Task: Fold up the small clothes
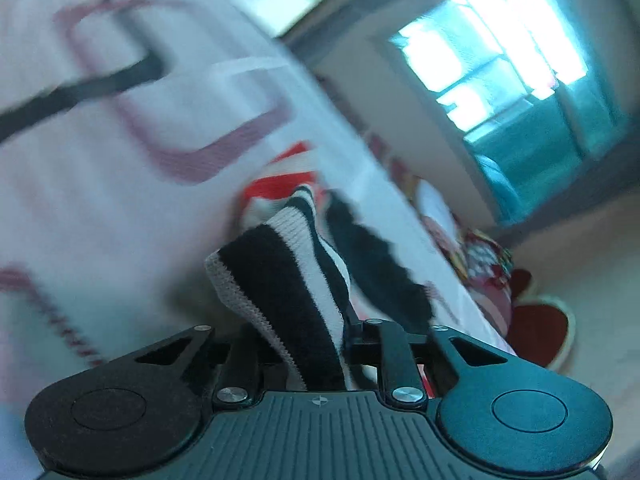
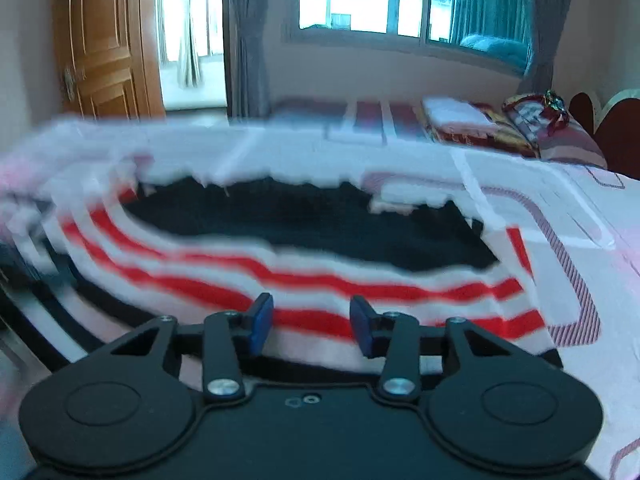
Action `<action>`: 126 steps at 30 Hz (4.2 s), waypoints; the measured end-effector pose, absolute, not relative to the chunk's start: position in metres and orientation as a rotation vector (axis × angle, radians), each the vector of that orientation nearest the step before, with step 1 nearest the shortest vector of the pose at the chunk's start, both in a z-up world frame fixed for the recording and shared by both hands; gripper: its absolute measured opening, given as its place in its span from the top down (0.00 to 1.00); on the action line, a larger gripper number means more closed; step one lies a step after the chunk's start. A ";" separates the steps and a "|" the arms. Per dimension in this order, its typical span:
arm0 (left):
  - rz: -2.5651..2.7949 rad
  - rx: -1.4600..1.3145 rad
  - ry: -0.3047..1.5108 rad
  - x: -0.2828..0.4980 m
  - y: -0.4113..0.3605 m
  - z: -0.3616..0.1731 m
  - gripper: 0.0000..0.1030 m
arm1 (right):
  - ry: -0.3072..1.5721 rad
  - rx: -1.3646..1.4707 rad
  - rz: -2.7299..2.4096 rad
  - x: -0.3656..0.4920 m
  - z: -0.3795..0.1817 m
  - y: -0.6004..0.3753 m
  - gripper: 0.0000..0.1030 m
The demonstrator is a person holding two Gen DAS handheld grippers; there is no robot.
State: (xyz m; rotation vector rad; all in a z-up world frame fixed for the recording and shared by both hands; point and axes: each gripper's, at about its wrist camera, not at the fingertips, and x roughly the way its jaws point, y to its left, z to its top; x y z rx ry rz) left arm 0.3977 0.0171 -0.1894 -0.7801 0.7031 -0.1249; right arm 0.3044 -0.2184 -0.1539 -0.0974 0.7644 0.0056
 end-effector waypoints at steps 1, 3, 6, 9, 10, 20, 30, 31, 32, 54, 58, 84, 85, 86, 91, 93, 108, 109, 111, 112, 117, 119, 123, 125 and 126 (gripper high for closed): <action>-0.152 -0.746 0.682 0.400 0.010 -0.180 0.82 | 0.774 -0.128 0.015 0.304 -0.163 -0.216 0.60; -0.233 -0.672 0.644 0.407 -0.010 -0.160 0.82 | 0.738 -0.184 0.009 0.297 -0.168 -0.209 0.59; -0.400 -0.550 0.618 0.422 -0.056 -0.131 0.82 | 0.726 -0.164 0.023 0.295 -0.169 -0.214 0.59; -0.580 -0.436 0.635 0.431 -0.115 -0.115 0.82 | 0.729 -0.096 0.051 0.291 -0.159 -0.227 0.63; -0.634 -0.407 0.655 0.433 -0.134 -0.114 0.82 | 0.712 -0.038 0.038 0.285 -0.152 -0.239 0.62; -0.794 -0.118 0.857 0.420 -0.237 -0.150 0.78 | 0.747 0.111 -0.112 0.220 -0.136 -0.343 0.61; -0.633 -0.256 0.750 0.400 -0.160 -0.108 0.03 | 0.789 0.311 0.031 0.186 -0.118 -0.367 0.51; -0.573 -0.245 0.740 0.406 -0.150 -0.110 0.03 | 0.792 0.332 0.043 0.184 -0.117 -0.367 0.48; -0.512 -0.219 0.744 0.412 -0.145 -0.116 0.03 | 0.793 0.362 0.060 0.183 -0.116 -0.368 0.46; -0.423 -0.012 0.822 0.413 -0.162 -0.188 0.02 | 0.797 0.723 0.125 0.229 -0.121 -0.411 0.29; -0.421 -0.023 0.826 0.413 -0.161 -0.189 0.02 | 0.765 0.852 0.137 0.245 -0.130 -0.421 0.34; -0.419 -0.049 0.759 0.420 -0.169 -0.149 0.02 | 0.631 0.137 -0.073 0.223 -0.095 -0.370 0.69; -0.412 -0.044 0.755 0.425 -0.171 -0.148 0.03 | 0.620 0.123 -0.056 0.224 -0.094 -0.366 0.70; -0.405 -0.041 0.758 0.431 -0.174 -0.148 0.02 | 0.625 0.099 -0.033 0.226 -0.095 -0.359 0.72; -0.402 -0.057 0.824 0.455 -0.187 -0.165 0.02 | 0.755 0.016 -0.040 0.230 -0.139 -0.360 0.78; -0.399 -0.072 0.839 0.459 -0.190 -0.173 0.02 | 0.751 0.033 -0.044 0.227 -0.150 -0.372 0.78; -0.300 -0.096 0.854 0.513 -0.204 -0.171 0.02 | 0.670 0.106 -0.034 0.313 -0.106 -0.380 0.69; -0.290 -0.105 0.866 0.517 -0.204 -0.176 0.02 | 0.675 0.107 -0.034 0.323 -0.108 -0.380 0.70; -0.279 -0.125 0.885 0.524 -0.204 -0.185 0.02 | 0.691 0.095 -0.029 0.343 -0.115 -0.378 0.71; -0.275 -0.132 0.890 0.526 -0.203 -0.188 0.02 | 0.699 0.080 -0.032 0.350 -0.120 -0.377 0.71; -0.258 -0.132 0.889 0.539 -0.209 -0.196 0.02 | 0.730 0.025 -0.060 0.374 -0.147 -0.384 0.70; -0.246 -0.140 0.891 0.545 -0.210 -0.198 0.02 | 0.716 0.021 -0.059 0.377 -0.149 -0.384 0.69; -0.227 -0.132 0.890 0.549 -0.213 -0.203 0.02 | 0.713 0.031 -0.053 0.385 -0.158 -0.385 0.69; -0.224 -0.127 0.892 0.549 -0.214 -0.202 0.02 | 0.720 0.058 -0.046 0.391 -0.160 -0.389 0.69; -0.225 -0.131 0.897 0.549 -0.213 -0.202 0.02 | 0.726 0.069 -0.044 0.393 -0.160 -0.390 0.68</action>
